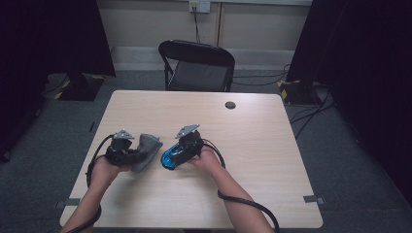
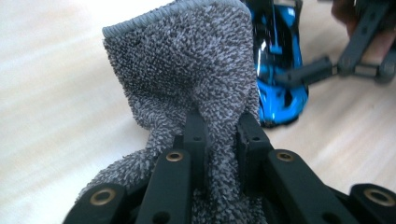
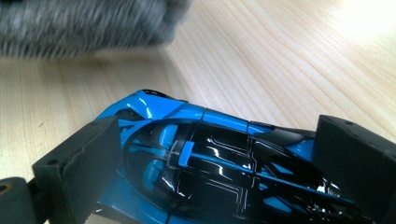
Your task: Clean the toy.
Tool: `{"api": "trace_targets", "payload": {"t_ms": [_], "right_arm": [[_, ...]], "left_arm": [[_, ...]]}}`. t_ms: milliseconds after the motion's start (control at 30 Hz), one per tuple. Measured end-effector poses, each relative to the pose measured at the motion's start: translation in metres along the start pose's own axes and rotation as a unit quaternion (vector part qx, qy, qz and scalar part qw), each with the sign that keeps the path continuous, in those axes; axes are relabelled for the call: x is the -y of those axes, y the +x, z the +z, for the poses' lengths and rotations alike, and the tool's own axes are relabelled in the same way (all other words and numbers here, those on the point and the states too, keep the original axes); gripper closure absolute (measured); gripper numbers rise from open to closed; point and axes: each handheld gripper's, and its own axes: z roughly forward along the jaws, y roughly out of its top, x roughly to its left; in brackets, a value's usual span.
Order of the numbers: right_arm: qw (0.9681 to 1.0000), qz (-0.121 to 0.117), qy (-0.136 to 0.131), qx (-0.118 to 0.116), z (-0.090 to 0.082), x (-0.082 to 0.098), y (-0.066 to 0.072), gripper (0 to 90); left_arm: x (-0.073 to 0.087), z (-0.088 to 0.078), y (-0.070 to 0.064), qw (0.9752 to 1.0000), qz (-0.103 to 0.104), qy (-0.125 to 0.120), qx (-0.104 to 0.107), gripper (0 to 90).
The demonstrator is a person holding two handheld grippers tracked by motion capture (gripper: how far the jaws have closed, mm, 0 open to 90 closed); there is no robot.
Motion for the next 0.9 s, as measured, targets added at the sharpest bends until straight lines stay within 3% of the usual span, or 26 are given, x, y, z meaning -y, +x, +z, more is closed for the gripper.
{"api": "trace_targets", "payload": {"t_ms": [133, 400, 500, 667, 900], "right_arm": [[1.0, 0.0, -0.002, 0.0, 0.0, 0.0, 0.0, 1.6], [1.0, 0.0, -0.003, 0.0, 0.0, 0.001, 0.0, 1.6], [1.0, 0.0, -0.004, 0.0, 0.0, 0.001, 0.0, 1.6], [1.0, -0.001, -0.005, -0.001, 0.0, 0.001, -0.001, 1.6], [1.0, -0.001, -0.004, -0.001, 0.0, 0.001, -0.001, 1.6]], "left_arm": [[-0.013, 0.006, 0.008, 0.9999, -0.005, -0.012, 0.003, 76.9], [-0.034, 0.034, 0.017, 0.9997, -0.003, -0.025, 0.002, 76.8], [-0.04, 0.046, 0.018, 0.9997, 0.006, -0.024, -0.002, 76.6], [-0.051, 0.064, 0.019, 0.9995, -0.001, -0.032, -0.003, 76.6], [-0.069, 0.091, 0.01, 0.9995, 0.018, -0.024, -0.004, 76.5]]}}
